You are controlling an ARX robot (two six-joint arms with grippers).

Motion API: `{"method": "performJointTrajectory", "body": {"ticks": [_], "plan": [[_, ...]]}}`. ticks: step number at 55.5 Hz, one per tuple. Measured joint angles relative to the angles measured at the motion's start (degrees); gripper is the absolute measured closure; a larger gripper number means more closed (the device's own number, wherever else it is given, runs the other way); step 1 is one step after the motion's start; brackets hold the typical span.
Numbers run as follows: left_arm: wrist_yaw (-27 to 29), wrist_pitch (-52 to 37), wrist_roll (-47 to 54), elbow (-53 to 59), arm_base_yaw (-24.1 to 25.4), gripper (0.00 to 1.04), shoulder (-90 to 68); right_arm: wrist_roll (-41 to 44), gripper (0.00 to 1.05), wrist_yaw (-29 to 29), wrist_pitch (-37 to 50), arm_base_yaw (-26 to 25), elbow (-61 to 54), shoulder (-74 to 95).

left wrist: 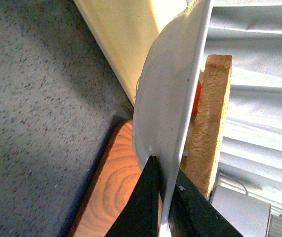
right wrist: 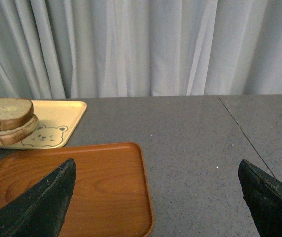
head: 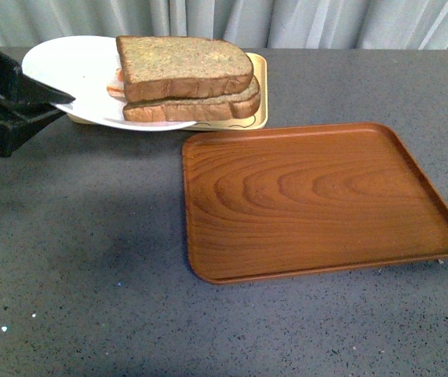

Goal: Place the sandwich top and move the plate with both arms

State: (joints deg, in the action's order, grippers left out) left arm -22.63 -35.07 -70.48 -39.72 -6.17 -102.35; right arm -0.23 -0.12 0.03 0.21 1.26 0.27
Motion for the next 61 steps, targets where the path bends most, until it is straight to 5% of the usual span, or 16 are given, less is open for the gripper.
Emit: {"method": "performJointTrajectory", "body": {"ticks": [14,42,61], "plan": [[1.42,3.19,-1.25,-16.48,-4.9,1.02,-14.01,0.0,0.09,0.0,0.0,0.0,0.0,0.0],[0.57,7.82,3.17,-30.77,-5.31,1.02,-26.75,0.0,0.09,0.0,-0.02,0.0,0.0,0.0],[-1.49,4.22,5.97,-24.96,-2.47,0.51,-25.11,0.0,0.09,0.0,-0.02,0.0,0.0,0.0]]}}
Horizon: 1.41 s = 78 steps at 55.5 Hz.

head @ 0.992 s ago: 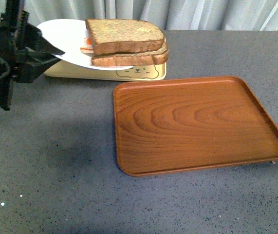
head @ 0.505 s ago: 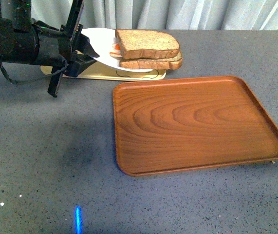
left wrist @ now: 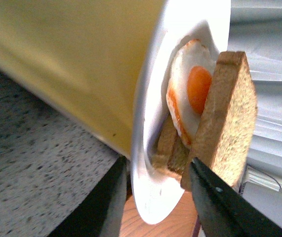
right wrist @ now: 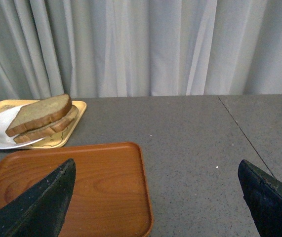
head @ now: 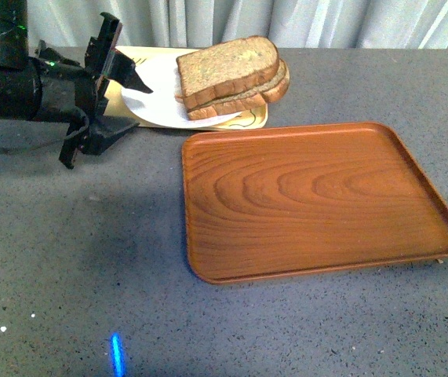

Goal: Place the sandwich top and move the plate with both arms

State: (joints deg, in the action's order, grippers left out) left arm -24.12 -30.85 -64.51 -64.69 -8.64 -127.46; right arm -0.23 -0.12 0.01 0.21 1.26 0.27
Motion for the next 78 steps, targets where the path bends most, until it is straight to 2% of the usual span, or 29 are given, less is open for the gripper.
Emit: {"method": "performJointTrajectory", "body": {"ticks": [14,16,26,37,38,39,40,41,42,43,45,46,47,50,56,60,68,78], "plan": [[-2.54,-6.47,1.4,11.67,3.41,0.11,9.14,0.0,0.09,0.0,0.02,0.0,0.0,0.0],[-3.06,-7.89,1.62,13.75,3.8,0.07,10.88,0.0,0.09,0.0,0.0,0.0,0.0,0.0],[-5.7,-14.58,2.82,27.32,6.21,0.09,22.12,0.0,0.09,0.0,0.0,0.0,0.0,0.0],[-9.49,-17.57,4.87,39.95,8.98,0.09,33.27,0.0,0.09,0.0,0.0,0.0,0.0,0.0],[-8.09,-19.08,6.25,41.4,9.11,0.1,33.97,0.0,0.09,0.0,0.0,0.0,0.0,0.0],[-2.91,-23.98,9.77,43.43,8.96,0.15,34.32,0.0,0.09,0.0,0.0,0.0,0.0,0.0],[-1.68,-25.11,11.39,43.87,8.94,0.16,34.45,0.0,0.09,-0.02,0.0,0.0,0.0,0.0],[4.22,-30.56,16.35,46.16,8.76,0.2,34.82,0.0,0.09,0.02,0.0,0.0,0.0,0.0],[5.66,-31.71,16.35,46.71,8.72,0.21,34.97,0.0,0.09,0.09,0.0,0.0,0.0,0.0],[10.69,-36.0,21.88,49.11,8.72,0.25,36.02,0.0,0.09,0.13,0.0,0.0,0.0,-0.02],[16.92,-40.09,29.79,52.37,8.72,0.32,38.66,0.0,0.09,0.07,0.0,0.0,0.0,-0.02],[21.31,-41.05,38.32,54.62,8.76,0.38,42.07,0.0,0.09,0.07,-0.02,0.0,0.0,0.04],[22.49,-41.05,40.33,55.32,8.76,0.4,43.54,0.0,0.09,0.04,-0.02,0.0,0.0,0.04],[23.89,-40.3,49.57,57.05,8.76,0.49,47.82,0.0,0.09,0.07,-0.02,0.0,0.0,-0.04],[23.98,-36.59,58.62,59.47,8.74,0.68,54.01,0.0,0.09,0.13,-0.02,0.0,0.0,-0.04],[24.04,-34.1,60.83,60.46,8.74,0.79,57.0,0.0,0.09,0.11,-0.02,0.0,0.0,-0.02],[24.09,-22.84,62.93,60.96,8.74,1.04,69.0,0.0,0.09,0.11,-0.02,0.0,0.0,-0.04],[24.11,-16.46,63.65,62.45,8.74,1.03,77.18,0.0,0.09,0.11,-0.02,0.0,0.0,-0.04]]}}
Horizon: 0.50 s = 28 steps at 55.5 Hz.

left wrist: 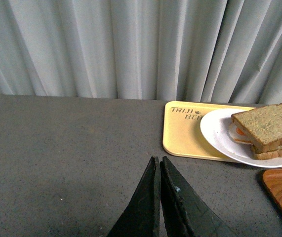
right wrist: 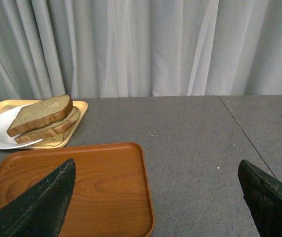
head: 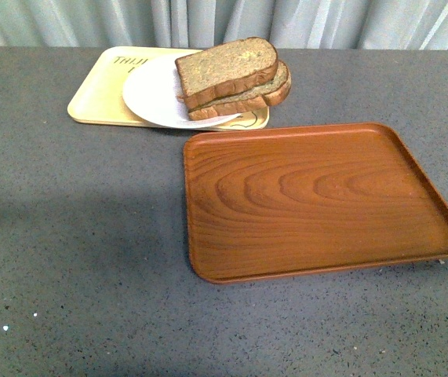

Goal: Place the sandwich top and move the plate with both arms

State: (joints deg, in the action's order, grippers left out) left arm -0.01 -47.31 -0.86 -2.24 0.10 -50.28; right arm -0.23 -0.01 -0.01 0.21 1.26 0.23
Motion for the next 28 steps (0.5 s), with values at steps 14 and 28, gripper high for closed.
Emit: {"method": "performJointTrajectory", "body": {"ticks": [14,28], "plan": [[0.0,9.42,0.2,1.36,0.0,1.03,11.02,0.0,0.09,0.0,0.0,0.0,0.0,0.0],[0.0,18.4,0.22,1.4,0.0,1.03,20.96,0.0,0.09,0.0,0.0,0.0,0.0,0.0]]}}
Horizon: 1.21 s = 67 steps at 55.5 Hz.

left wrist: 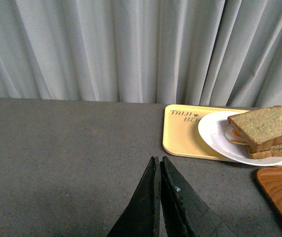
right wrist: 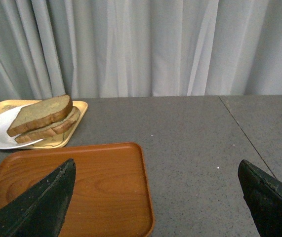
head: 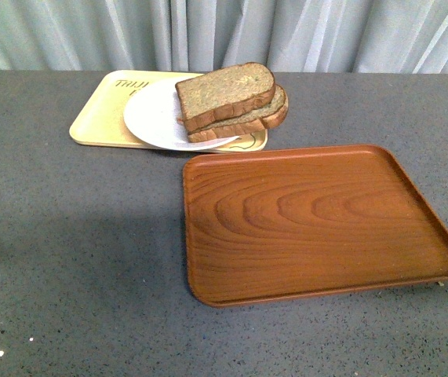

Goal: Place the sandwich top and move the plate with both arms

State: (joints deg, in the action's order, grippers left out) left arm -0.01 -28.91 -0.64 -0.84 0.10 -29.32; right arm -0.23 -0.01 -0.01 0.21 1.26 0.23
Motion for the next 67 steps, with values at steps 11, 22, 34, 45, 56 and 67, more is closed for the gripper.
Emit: {"method": "performJointTrajectory", "body": {"ticks": [11,22,34,45,56,67], "plan": [[0.02,5.31,0.0,0.0,0.0,1.03,5.62,0.0,0.09,0.0,0.0,0.0,0.0,0.0],[0.0,9.73,0.02,0.02,0.0,1.03,10.21,0.0,0.09,0.0,0.0,0.0,0.0,0.0],[0.02,14.36,0.0,0.02,0.0,1.03,14.84,0.0,0.09,0.0,0.0,0.0,0.0,0.0],[0.0,17.29,0.0,0.02,0.0,1.03,17.81,0.0,0.09,0.0,0.0,0.0,0.0,0.0],[-0.04,26.01,0.02,0.0,0.0,1.03,24.57,0.0,0.09,0.0,0.0,0.0,0.0,0.0],[0.07,28.89,0.07,0.0,-0.04,1.03,28.37,0.0,0.09,-0.02,0.0,0.0,0.0,0.0]]}}
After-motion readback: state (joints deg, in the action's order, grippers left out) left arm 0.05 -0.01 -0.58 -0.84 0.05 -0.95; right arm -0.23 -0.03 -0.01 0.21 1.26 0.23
